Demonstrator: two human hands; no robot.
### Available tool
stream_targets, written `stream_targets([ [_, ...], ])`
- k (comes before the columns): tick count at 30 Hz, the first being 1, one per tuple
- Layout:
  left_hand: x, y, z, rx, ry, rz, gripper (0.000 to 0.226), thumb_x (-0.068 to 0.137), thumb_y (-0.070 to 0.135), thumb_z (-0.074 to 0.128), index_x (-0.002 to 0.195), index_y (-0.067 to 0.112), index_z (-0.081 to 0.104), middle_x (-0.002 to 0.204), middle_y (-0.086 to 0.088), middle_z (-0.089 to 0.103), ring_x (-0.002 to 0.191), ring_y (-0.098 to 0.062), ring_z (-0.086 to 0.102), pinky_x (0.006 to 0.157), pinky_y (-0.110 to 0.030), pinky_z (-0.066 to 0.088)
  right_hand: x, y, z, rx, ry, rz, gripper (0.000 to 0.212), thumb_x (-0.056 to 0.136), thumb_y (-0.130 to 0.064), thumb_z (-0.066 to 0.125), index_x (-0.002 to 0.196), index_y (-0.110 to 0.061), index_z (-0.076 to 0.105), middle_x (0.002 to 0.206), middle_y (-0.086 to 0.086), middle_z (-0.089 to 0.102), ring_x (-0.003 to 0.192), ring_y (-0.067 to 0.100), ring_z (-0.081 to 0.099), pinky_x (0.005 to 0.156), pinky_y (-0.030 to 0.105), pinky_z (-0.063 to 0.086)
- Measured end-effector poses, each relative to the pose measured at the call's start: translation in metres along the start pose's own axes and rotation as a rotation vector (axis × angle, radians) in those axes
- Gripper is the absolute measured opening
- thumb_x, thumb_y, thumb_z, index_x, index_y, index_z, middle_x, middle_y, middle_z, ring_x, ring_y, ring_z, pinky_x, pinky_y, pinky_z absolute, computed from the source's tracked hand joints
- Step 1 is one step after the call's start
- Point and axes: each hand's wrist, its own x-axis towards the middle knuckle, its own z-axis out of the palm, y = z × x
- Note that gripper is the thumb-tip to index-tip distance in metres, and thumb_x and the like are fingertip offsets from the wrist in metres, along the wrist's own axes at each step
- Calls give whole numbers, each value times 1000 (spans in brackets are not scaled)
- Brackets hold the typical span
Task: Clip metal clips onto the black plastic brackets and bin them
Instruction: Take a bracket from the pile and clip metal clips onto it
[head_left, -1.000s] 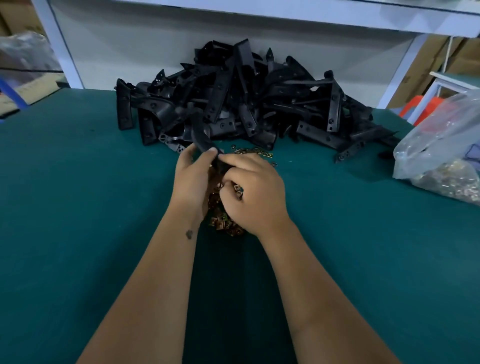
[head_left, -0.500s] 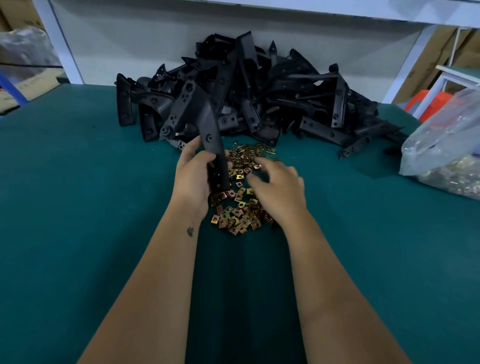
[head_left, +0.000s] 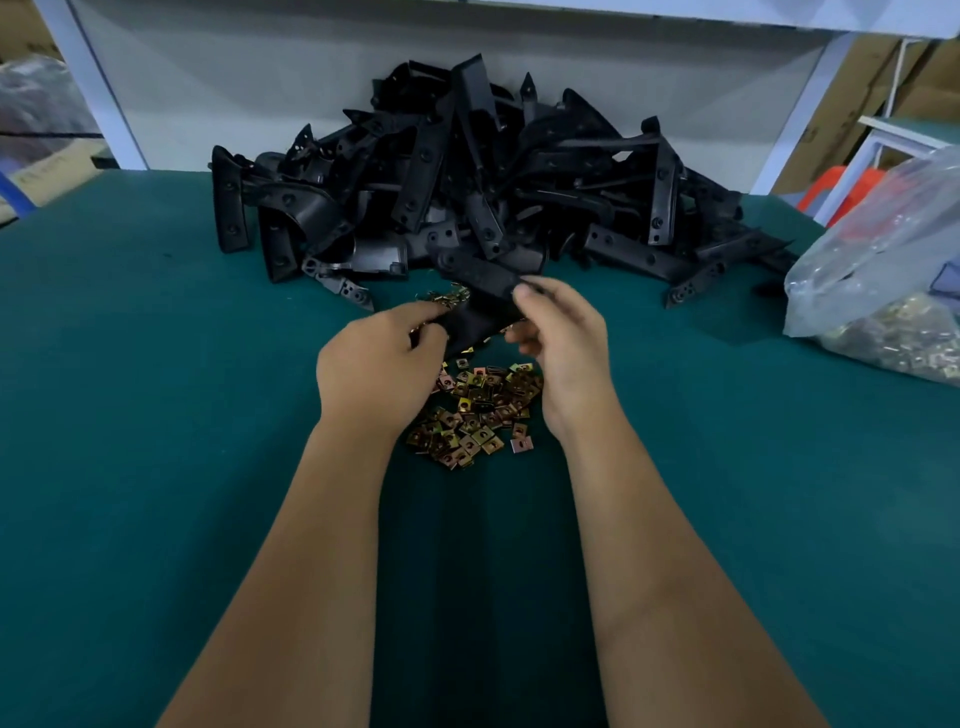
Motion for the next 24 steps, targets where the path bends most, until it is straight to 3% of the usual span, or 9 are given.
stream_targets([
  [3,3,-4,6,94,152,0,37,92,30,54,128,30,62,114,-3,59,116,-31,45,95,-41,36,0,-1,1,7,55,39,8,92,-15,66,86,-18,70,68,-10,64,55,7,57,56,18,45],
  [5,4,-2,9,10,307,-58,43,90,29,59,132,22,55,129,-9,46,123,-33,36,100,-42,28,0,-2,0,150,110,87,8,95,-14,63,88,-14,67,76,-2,65,56,9,58,59,21,46],
  [7,2,5,12,-159,416,-72,45,90,25,62,132,14,51,133,-12,41,123,-33,35,99,-39,29,1,-3,0,306,117,112,9,96,-14,60,89,-11,64,86,7,64,58,11,61,60,22,47],
  [10,-4,19,18,-524,425,-77,61,91,20,64,143,10,34,140,-7,30,131,-22,33,112,-35,32,-1,-2,6,370,72,108,9,98,-15,58,91,-9,60,89,9,64,65,14,67,63,23,53],
  [13,0,31,17,-1051,417,-303,87,89,23,71,154,23,13,146,2,26,124,-3,47,105,-23,44,-5,-3,16,511,53,153,12,99,-15,56,102,-4,59,91,10,69,70,17,71,67,25,57],
  [15,2,31,17,-1202,299,-378,78,91,27,71,152,25,22,140,9,43,108,8,56,87,-8,45,-8,-5,23,572,33,179,18,100,-16,55,111,-2,58,93,12,69,69,18,72,65,25,58],
  [18,4,29,23,-1261,165,-301,26,96,18,63,122,20,59,111,11,70,101,0,67,86,-16,52,-14,-9,33,409,-70,135,14,99,-18,56,97,-6,63,80,6,71,61,16,68,58,25,54],
  [21,7,24,23,-1147,231,-236,14,97,14,59,107,22,64,99,12,73,96,-1,68,79,-16,53,-16,-14,39,218,-83,72,14,98,-21,58,89,-13,65,76,-3,69,54,15,63,55,25,50],
  [24,11,15,20,-1047,384,-266,18,97,16,59,113,23,63,111,8,69,104,-1,65,95,-21,52,-19,-12,33,-60,42,-6,11,96,-23,56,102,-26,66,92,-10,69,65,8,65,64,23,51],
])
